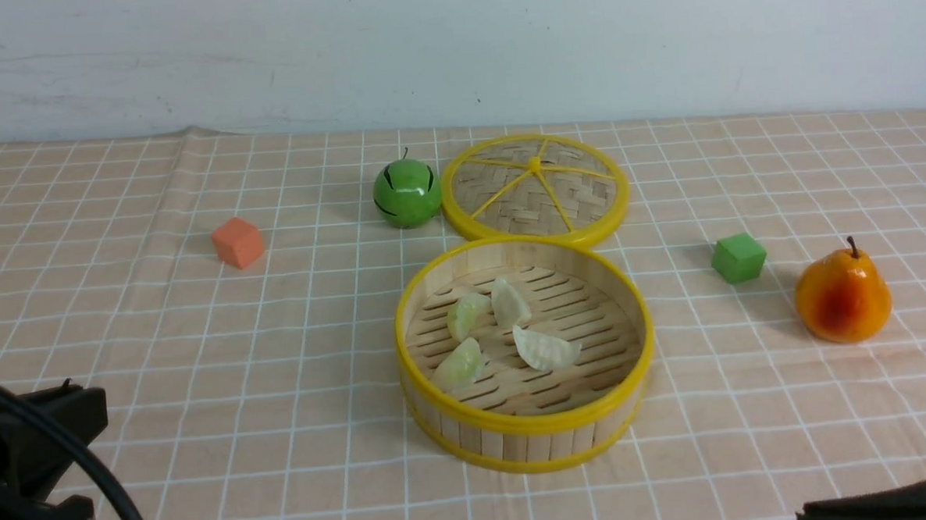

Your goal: Put the dumplings into the steamer on the table with the brown tablecloth.

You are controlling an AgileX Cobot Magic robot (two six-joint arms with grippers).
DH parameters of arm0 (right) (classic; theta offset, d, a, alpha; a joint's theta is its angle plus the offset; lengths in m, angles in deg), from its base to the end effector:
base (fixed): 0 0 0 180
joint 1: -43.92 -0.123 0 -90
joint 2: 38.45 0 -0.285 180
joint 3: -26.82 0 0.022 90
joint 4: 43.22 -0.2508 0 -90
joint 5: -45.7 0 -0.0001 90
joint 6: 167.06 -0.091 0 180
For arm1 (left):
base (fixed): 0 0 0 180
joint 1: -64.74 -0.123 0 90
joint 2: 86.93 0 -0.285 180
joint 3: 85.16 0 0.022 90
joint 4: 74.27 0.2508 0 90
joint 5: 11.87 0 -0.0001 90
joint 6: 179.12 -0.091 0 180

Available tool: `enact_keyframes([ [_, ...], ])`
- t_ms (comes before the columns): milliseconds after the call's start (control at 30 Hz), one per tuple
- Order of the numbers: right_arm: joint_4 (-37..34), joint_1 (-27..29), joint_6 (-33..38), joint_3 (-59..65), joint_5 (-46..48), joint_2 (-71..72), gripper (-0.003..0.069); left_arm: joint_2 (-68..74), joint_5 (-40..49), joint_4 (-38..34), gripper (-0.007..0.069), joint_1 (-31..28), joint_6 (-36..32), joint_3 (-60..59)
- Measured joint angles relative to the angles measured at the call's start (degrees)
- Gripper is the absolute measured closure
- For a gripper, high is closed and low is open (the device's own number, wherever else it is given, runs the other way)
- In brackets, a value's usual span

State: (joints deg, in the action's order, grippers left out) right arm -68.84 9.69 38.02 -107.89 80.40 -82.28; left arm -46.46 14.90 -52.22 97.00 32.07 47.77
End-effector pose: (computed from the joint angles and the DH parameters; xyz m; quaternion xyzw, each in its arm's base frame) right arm 0.0868 0.0862 0.3006 -0.3375 0.7977 0.2332 0.4419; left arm 0.1060 -0.0486 0.3062 0.1044 0.8237 -0.1396 0.5396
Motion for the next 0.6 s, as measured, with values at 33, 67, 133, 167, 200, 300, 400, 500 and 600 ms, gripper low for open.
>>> enact_keyframes([
  [33, 0.6, 0.1, 0.0, 0.1, -0.4, 0.9, 0.0677, 0.0, 0.0, 0.0, 0.0552, 0.0, 0.0, 0.0],
  [67, 2.0, 0.3, 0.2, 0.1, -1.5, 1.9, 0.0677, 0.0, 0.0, 0.0, 0.0552, 0.0, 0.0, 0.0],
  [133, 5.5, 1.0, 0.2, 0.2, -3.5, 3.3, 0.0677, 0.0, 0.0, 0.0, 0.055, 0.0, 0.0, 0.0],
  [167, 8.1, 1.5, -0.4, 0.2, -5.1, 4.1, 0.0677, 0.0, 0.1, 0.0, 0.055, 0.0, 0.0, 0.0],
  [200, 9.7, 2.1, -1.1, 0.3, -5.8, 4.6, 0.0676, 0.0, 0.1, 0.0, 0.0549, 0.0, 0.0, 0.0],
  [300, 15.3, 3.9, -6.6, 0.4, -6.9, 6.1, 0.0676, 0.0, 0.1, 0.0, 0.0545, 0.0, 0.0, 0.0],
  [400, 20.2, 5.6, -12.3, 1.8, -8.8, 7.8, 0.0676, 0.0, 0.1, 0.0, 0.054, 0.0, 0.0, 0.0],
  [500, 23.8, 7.7, -16.0, 6.6, -13.0, 12.5, 0.0676, 0.0, 0.1, 0.0, 0.0534, 0.0, 0.0, 0.0],
  [600, 25.0, 11.5, -17.0, 13.8, -16.5, 20.9, 0.0676, 0.0, 0.1, 0.0, 0.0533, 0.0, 0.0, 0.0],
])
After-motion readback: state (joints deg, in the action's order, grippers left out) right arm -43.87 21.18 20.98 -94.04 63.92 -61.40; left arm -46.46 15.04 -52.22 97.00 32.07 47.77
